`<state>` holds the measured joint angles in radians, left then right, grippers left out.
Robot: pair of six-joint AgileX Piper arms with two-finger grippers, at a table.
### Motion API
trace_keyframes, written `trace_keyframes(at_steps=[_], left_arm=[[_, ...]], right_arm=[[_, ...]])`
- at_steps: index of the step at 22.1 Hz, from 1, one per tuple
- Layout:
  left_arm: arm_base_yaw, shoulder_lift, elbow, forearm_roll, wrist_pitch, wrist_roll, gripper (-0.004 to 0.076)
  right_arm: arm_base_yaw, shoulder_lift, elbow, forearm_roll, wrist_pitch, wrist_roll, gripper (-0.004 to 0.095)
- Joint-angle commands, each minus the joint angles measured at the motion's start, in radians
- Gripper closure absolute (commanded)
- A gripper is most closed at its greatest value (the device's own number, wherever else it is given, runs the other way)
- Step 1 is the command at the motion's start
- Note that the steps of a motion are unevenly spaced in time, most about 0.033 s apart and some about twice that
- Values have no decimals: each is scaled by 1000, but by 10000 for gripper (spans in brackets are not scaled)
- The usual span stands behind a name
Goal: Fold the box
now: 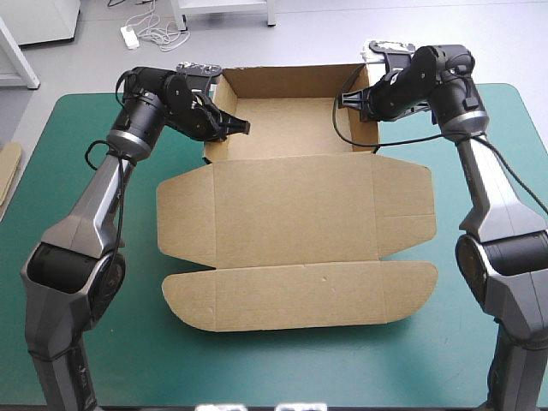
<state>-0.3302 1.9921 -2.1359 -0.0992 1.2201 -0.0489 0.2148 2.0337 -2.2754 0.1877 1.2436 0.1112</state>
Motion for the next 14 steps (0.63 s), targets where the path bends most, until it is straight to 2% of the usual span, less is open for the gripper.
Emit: trace_keyframes(at_steps=[1,3,6,14], left_arm=[[-15,-44,-36,-59,-51,49,732],[-21,-26,-36,-57,-48,49,732],[-21,2,-36,-38,-25,34,733],[-21,65,-36,-30,-26,15,732]], right_arm=[[23,-31,-27,-8,2,-43,919],[49,-14,-27,-22,2,-43,919],[108,24,-27,-105,2,-22,919],[152,102,-24,-141,2,-7,915]])
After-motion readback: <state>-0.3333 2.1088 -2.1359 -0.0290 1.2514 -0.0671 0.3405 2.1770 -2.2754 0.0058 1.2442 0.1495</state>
